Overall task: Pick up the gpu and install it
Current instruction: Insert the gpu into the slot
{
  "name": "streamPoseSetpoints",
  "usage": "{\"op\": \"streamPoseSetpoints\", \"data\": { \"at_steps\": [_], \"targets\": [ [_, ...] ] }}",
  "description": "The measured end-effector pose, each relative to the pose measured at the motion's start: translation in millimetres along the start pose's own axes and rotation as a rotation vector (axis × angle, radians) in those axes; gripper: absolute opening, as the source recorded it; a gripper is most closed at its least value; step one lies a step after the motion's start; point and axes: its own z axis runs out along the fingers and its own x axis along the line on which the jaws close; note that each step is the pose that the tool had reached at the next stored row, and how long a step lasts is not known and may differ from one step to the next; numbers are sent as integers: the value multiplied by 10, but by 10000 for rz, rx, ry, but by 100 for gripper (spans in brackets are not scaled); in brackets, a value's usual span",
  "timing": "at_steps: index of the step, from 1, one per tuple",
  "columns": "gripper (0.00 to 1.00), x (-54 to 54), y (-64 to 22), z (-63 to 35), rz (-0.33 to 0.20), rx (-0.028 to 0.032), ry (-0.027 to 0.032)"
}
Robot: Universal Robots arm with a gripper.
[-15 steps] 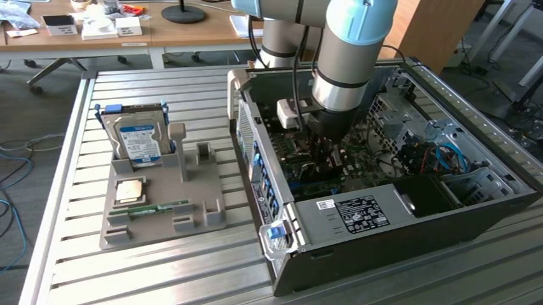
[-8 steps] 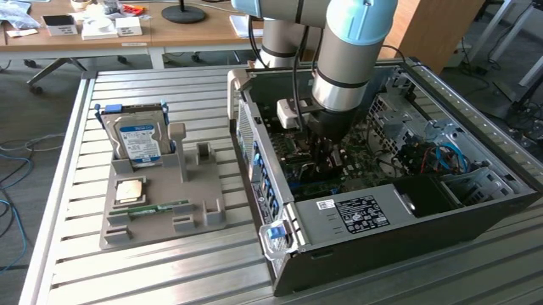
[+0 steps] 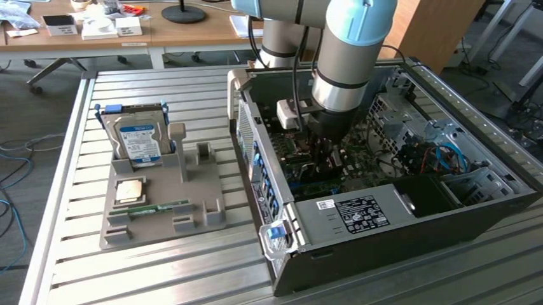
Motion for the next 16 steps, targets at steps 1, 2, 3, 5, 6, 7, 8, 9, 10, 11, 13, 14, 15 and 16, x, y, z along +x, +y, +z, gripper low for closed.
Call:
{"op": "streamPoseSetpoints", "data": {
  "at_steps": [1,2,3,5,6,7,8,9,10,11,13,14,15,16],
  "targets": [
    [27,0,0,1,-1,0,1],
    [27,0,0,6,-1,1,0],
    [27,0,0,9,0,-1,3],
    [27,1,1,14,0,-2,0],
    [27,1,1,14,0,-1,1],
    [27,0,1,14,0,0,0],
    [27,0,1,15,0,0,0],
    [27,0,1,14,0,0,0],
    [27,0,1,15,0,0,0],
    [27,0,1,15,0,0,0],
    [27,0,1,15,0,0,0],
    [27,0,1,15,0,0,0],
    [27,0,1,15,0,0,0],
    [27,0,1,15,0,0,0]
  ]
}}
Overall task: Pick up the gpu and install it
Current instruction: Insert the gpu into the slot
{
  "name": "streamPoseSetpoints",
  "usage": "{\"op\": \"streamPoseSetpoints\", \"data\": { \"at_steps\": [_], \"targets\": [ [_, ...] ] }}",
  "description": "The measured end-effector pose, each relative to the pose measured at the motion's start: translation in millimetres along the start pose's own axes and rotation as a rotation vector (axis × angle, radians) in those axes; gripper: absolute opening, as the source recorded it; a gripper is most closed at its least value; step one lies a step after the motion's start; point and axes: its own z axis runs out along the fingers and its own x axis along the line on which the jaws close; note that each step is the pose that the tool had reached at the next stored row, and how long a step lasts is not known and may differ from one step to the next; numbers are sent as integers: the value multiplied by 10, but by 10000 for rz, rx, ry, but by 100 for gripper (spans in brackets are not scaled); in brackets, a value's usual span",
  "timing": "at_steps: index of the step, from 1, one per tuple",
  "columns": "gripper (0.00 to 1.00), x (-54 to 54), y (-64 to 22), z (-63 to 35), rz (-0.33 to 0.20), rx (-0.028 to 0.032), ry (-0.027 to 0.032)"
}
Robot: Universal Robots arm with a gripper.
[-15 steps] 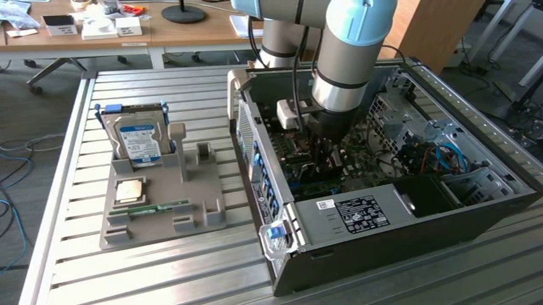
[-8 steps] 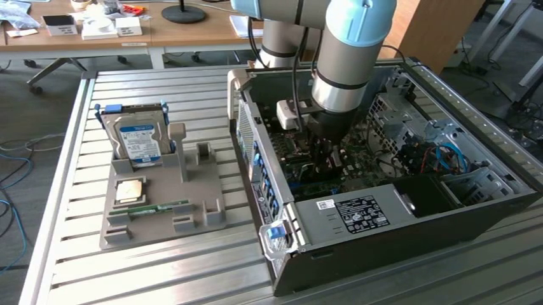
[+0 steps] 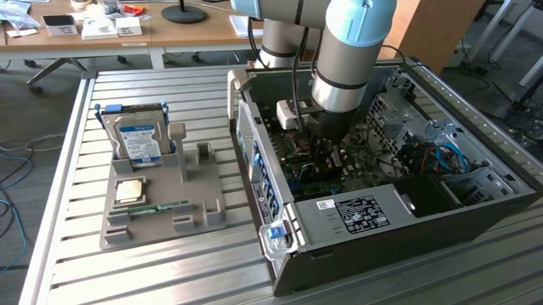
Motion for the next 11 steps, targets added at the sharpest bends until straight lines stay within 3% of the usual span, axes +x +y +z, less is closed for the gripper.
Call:
{"op": "streamPoseSetpoints", "data": {
  "at_steps": [5,8,11],
  "targets": [
    [28,-1,1,4,1,4,-10],
    [45,0,0,1,0,1,-2],
    [51,0,0,0,0,0,-1]
  ]
}}
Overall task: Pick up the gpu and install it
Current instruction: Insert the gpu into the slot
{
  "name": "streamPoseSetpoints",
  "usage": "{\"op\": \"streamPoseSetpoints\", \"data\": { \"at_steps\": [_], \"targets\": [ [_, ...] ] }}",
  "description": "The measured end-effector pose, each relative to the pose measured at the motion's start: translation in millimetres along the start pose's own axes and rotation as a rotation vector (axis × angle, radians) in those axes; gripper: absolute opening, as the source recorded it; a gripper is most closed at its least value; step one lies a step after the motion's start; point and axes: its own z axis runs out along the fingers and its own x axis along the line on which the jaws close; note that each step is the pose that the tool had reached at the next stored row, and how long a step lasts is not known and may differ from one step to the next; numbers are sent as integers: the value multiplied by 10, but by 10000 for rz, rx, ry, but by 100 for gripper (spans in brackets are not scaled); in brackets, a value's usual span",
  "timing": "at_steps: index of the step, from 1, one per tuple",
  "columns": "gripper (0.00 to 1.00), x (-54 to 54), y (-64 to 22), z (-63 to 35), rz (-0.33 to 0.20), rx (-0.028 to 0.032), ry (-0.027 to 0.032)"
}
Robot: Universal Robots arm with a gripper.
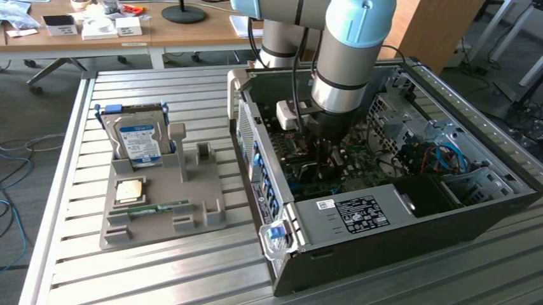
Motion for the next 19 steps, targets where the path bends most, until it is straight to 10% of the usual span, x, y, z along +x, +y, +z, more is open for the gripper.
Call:
{"op": "streamPoseSetpoints", "data": {
  "at_steps": [9,19],
  "targets": [
    [87,0,0,0,0,0,0],
    [87,0,-1,-14,0,-1,3]
  ]
}}
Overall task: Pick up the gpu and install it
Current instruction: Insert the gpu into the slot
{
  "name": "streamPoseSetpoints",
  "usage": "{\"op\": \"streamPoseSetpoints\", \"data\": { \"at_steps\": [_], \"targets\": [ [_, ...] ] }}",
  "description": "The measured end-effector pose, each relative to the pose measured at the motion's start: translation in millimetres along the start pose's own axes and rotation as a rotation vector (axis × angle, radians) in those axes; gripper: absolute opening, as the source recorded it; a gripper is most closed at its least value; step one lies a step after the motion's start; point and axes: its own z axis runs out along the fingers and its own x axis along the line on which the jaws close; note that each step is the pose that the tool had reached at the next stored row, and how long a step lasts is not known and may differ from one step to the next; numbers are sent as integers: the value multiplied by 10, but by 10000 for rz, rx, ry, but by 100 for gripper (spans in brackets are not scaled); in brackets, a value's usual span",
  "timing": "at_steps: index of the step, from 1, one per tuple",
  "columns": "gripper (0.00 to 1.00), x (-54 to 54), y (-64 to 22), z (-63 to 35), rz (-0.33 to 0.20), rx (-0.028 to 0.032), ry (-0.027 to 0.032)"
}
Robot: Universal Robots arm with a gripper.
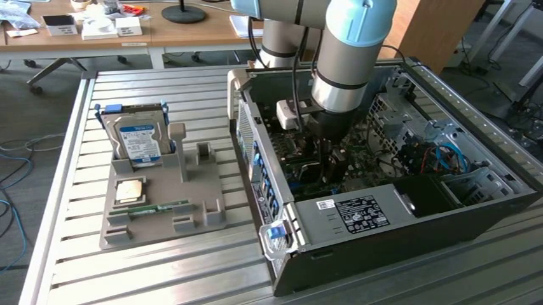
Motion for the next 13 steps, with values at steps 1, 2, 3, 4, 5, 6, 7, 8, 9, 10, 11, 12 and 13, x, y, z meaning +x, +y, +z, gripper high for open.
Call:
{"op": "streamPoseSetpoints", "data": {
  "at_steps": [1,2,3,4,5,6,7,8,9,10,11,12,13],
  "targets": [
    [87,0,0,-9,1,1,-2],
    [87,-1,-1,-22,0,1,-2],
    [87,-1,-2,-38,0,1,-2],
    [87,-1,-3,-56,0,1,-3],
    [87,-1,-3,-74,0,2,-3],
    [87,-2,-4,-94,0,1,-2],
    [87,-2,-5,-115,0,1,-2],
    [87,-2,-6,-134,0,1,-2],
    [87,-3,-7,-153,0,1,-3],
    [87,-3,-8,-171,0,2,-3],
    [87,-3,-8,-188,0,1,-3],
    [87,-3,-9,-202,0,1,-3],
    [87,-4,-10,-216,0,1,-3]
  ]
}}
